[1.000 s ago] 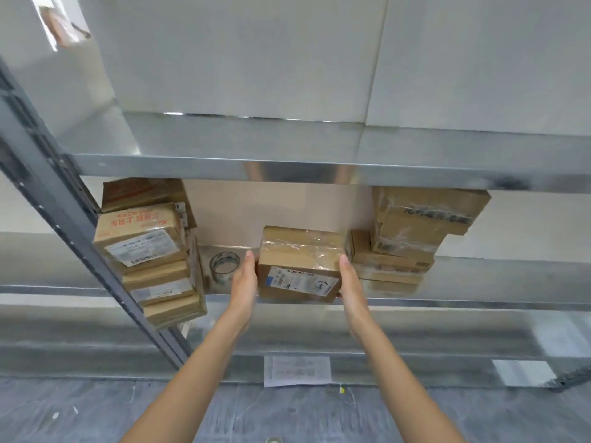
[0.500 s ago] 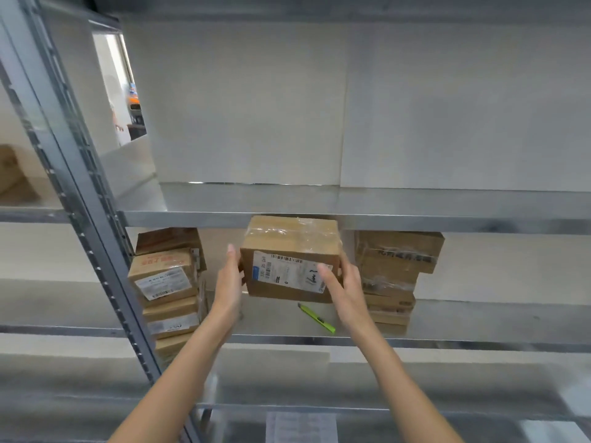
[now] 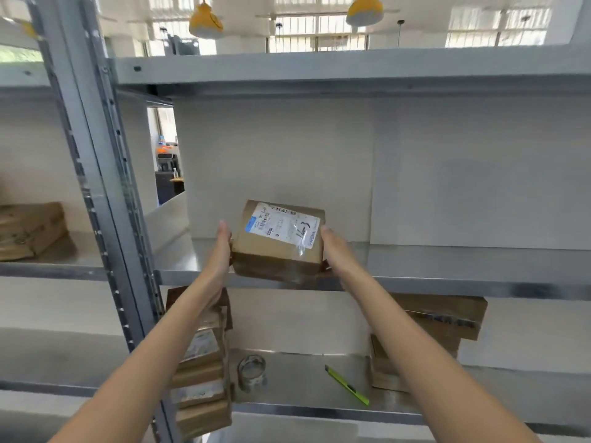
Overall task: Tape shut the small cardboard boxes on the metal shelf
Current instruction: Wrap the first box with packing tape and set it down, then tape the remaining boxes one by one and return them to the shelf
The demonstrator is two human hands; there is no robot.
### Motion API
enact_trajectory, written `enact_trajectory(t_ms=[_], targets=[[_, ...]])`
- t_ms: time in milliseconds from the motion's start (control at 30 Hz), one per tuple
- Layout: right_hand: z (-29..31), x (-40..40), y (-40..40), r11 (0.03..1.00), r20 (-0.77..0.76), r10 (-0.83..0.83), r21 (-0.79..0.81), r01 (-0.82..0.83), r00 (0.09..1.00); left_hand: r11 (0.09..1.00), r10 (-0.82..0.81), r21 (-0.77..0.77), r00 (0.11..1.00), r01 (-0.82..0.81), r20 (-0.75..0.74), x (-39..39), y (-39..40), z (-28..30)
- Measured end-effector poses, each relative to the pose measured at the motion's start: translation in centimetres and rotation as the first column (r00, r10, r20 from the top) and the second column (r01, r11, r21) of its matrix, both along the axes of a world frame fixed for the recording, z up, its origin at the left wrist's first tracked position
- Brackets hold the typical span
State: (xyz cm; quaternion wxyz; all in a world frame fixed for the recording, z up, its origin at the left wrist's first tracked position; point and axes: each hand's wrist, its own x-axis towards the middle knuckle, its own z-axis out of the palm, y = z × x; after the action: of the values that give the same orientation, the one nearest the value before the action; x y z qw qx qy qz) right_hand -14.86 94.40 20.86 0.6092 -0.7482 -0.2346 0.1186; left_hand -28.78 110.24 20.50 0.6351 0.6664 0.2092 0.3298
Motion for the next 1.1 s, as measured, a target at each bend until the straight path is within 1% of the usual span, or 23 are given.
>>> enact_trajectory(t_ms=[67, 200, 333, 467, 533, 600, 733, 767, 833, 867, 900, 967, 1000, 1033, 1067, 1100], targets=[[0.1, 0.9, 2.7, 1.000, -0.046, 0.018, -0.004, -0.018, 0.999, 1.000, 0.014, -0.026, 1.000, -0.014, -0.006, 0.5, 2.3, 0.3], [-0.7, 0.8, 7.7, 0.994, -0.143, 0.111, 0.006, -0.112, 0.983, 0.995, 0.060, -0.078, 0.997, -0.064, -0.045, 0.9, 6.8, 0.1], [-1.7, -1.0, 12.1, 0.986, -0.152, 0.163, 0.058, -0.156, 0.975, 0.977, 0.148, -0.145, 0.987, -0.155, -0.056, 0.6, 11.3, -1.2], [-2.5, -2.9, 15.8, 0.981, -0.040, 0.192, 0.043, -0.190, 0.981, 0.955, 0.289, -0.056, 0.955, -0.293, -0.068, 0.0, 14.4, -1.3], [-2.6, -3.6, 17.1, 0.983, -0.007, 0.173, 0.057, -0.172, 0.985, 0.951, 0.304, -0.034, 0.948, -0.308, -0.091, -0.4, 15.4, -1.4], [-2.8, -4.0, 18.0, 0.988, 0.026, 0.145, 0.049, -0.146, 0.989, 0.949, 0.307, -0.034, 0.945, -0.313, -0.115, -0.7, 16.3, -1.5], [-2.7, -4.4, 18.3, 0.986, 0.047, 0.154, 0.051, -0.156, 0.987, 0.935, 0.336, -0.072, 0.933, -0.347, -0.132, -1.0, 16.4, -1.1], [-2.7, -4.5, 18.2, 0.988, 0.055, 0.130, 0.083, -0.134, 0.990, 0.925, 0.357, -0.092, 0.927, -0.368, -0.116, -1.0, 15.9, -1.0], [-3.3, -5.0, 17.5, 0.977, 0.080, -0.010, 0.214, -0.007, 0.997, 0.899, 0.416, -0.136, 0.909, -0.417, -0.037, -1.5, 13.6, -1.4], [-4.1, -5.6, 16.7, 0.955, 0.110, -0.104, 0.290, 0.068, 0.989, 0.892, 0.436, -0.143, 0.900, -0.429, 0.021, -2.0, 11.9, -2.2], [-5.1, -6.4, 15.7, 0.920, 0.164, -0.194, 0.371, 0.122, 0.967, 0.894, 0.444, -0.117, 0.892, -0.433, 0.085, -2.7, 9.9, -3.5], [-8.0, -8.1, 13.4, 0.865, 0.327, -0.324, 0.483, 0.138, 0.888, 0.888, 0.454, -0.023, 0.868, -0.459, 0.203, -4.8, 5.8, -6.8], [-9.9, -8.8, 12.4, 0.863, 0.401, -0.336, 0.493, 0.109, 0.852, 0.875, 0.467, 0.007, 0.849, -0.484, 0.248, -5.9, 4.5, -8.6], [-11.8, -9.3, 11.6, 0.879, 0.452, -0.310, 0.471, 0.071, 0.837, 0.858, 0.487, 0.031, 0.831, -0.513, 0.270, -6.7, 3.8, -10.5], [-13.7, -9.6, 11.1, 0.908, 0.474, -0.255, 0.417, 0.040, 0.843, 0.840, 0.516, 0.040, 0.818, -0.541, 0.254, -7.2, 3.8, -12.4], [-15.5, -10.0, 11.0, 0.941, 0.469, -0.187, 0.337, 0.020, 0.863, 0.825, 0.549, 0.024, 0.811, -0.565, 0.201, -7.6, 4.2, -14.0]])
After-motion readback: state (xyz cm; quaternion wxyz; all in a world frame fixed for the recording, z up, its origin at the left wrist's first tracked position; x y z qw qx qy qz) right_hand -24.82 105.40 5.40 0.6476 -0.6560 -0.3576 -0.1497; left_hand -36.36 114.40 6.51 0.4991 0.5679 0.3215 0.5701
